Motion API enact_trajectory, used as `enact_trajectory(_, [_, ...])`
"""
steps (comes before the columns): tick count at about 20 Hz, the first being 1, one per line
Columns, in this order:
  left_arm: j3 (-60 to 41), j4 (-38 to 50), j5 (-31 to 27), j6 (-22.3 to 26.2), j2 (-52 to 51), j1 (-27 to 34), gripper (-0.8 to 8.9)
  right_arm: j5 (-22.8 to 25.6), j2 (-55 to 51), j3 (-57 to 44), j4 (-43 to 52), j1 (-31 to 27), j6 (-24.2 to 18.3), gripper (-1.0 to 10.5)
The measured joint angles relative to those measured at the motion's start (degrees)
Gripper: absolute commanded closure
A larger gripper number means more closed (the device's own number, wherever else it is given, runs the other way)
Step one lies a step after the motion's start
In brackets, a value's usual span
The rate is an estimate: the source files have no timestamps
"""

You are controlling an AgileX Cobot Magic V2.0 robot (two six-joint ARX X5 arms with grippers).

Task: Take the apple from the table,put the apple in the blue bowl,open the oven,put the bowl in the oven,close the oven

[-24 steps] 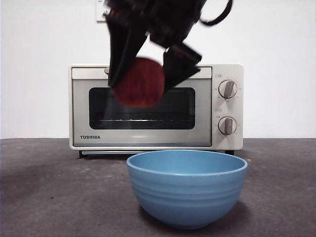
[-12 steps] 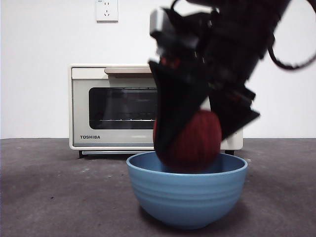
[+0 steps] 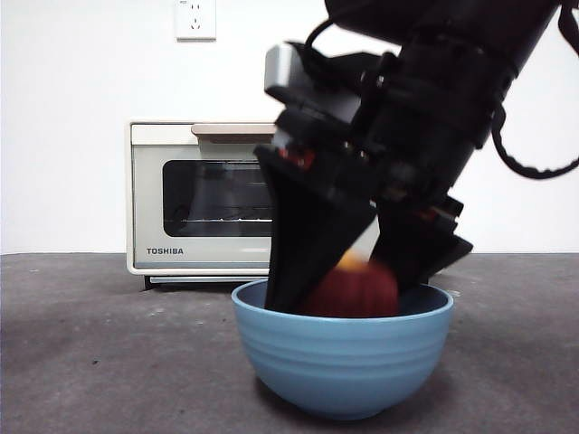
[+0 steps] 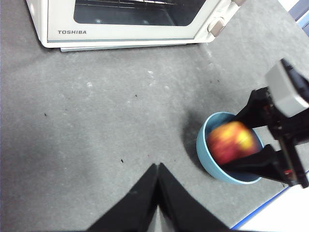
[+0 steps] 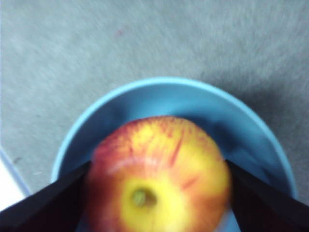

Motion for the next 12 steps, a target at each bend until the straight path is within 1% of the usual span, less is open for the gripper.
enact_trajectory(8, [0.0, 1.2, 0.0, 0.0, 0.1, 0.0, 8.06, 0.2, 1.0, 0.1, 0.2, 0.6, 0.0, 5.2])
enact_trajectory(10, [0.0, 3.1, 0.0, 0.0, 0.6, 0.0, 8.06, 0.3, -1.1, 0.1, -0.3, 0.6, 0.0, 5.2])
enact_trajectory(12, [0.0, 4.2, 0.0, -0.2, 1.9, 0.0, 8.06, 1.5, -4.1, 0.3, -2.1, 0.6, 0.0, 5.2])
